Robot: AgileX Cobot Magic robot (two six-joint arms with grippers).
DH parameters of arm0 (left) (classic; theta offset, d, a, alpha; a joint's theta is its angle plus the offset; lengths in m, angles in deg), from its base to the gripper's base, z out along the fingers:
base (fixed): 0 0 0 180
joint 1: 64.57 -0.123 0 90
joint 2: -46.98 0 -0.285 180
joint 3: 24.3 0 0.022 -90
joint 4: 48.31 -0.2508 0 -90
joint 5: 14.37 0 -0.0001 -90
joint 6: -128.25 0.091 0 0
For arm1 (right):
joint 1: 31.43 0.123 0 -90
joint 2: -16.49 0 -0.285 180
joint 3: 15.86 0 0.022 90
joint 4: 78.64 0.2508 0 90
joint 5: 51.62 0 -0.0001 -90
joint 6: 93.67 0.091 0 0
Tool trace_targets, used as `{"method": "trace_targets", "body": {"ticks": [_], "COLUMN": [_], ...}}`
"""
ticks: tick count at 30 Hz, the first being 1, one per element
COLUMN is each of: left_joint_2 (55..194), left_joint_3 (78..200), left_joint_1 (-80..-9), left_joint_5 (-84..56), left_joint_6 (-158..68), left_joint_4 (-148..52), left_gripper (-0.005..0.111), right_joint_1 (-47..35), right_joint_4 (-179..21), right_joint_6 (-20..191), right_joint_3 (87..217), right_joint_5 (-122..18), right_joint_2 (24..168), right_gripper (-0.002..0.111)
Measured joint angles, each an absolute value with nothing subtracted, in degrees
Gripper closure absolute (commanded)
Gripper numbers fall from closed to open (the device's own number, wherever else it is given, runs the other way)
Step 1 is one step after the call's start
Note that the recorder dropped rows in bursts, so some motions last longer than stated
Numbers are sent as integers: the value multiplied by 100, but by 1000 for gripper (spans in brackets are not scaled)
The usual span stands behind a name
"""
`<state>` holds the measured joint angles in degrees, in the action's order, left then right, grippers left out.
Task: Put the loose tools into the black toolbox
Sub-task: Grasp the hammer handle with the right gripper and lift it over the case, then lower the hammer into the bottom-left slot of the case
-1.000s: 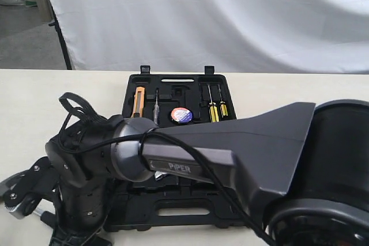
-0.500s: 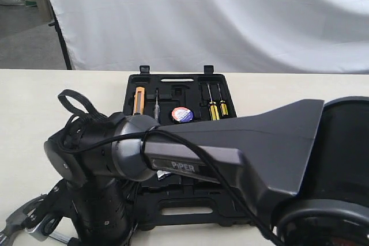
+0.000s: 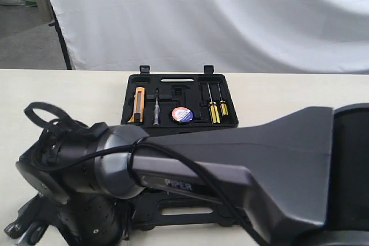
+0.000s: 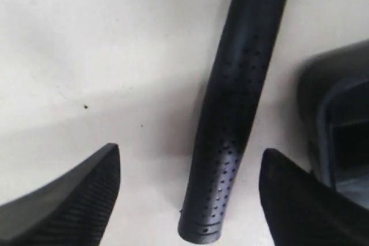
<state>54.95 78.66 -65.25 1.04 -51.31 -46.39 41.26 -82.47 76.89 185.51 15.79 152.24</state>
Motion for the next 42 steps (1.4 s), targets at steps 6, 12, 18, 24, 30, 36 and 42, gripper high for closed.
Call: {"method": "trace_targets", "body": {"ticks": [6, 12, 18, 24, 30, 36, 42], "left_joint_2": [5495, 5495, 5495, 5495, 5495, 5495, 5495], "left_joint_3": [7866, 7866, 7866, 7866, 7866, 7866, 7866], "left_joint_1": [-6525, -6525, -6525, -6525, -6525, -6525, -6525], "left_joint_5": [104, 104, 104, 104, 104, 104, 104], "left_joint_6": [-5131, -5131, -5131, -5131, -5131, -5131, -5131], "left_joint_4": [-4639, -4639, -4639, -4639, -4639, -4639, -4639], "left_gripper": [106, 106, 106, 106, 106, 106, 106], "right_joint_1": [4088, 4027, 4027, 4006, 4006, 3923, 3527], "right_joint_4": [-8247, -8179, -8064, -8001, -7995, -7995, -8027], "right_joint_6": [7637, 7736, 7736, 7636, 7614, 7611, 7267], "right_joint_3": [18551, 18551, 18551, 18551, 18538, 18529, 18529], "right_joint_5": [294, -962, -1848, -2015, -1431, -626, 182], "right_joint_2": [14812, 15022, 15614, 15765, 15506, 14670, 13814], "right_gripper": [44, 44, 53, 108, 108, 108, 108]}}
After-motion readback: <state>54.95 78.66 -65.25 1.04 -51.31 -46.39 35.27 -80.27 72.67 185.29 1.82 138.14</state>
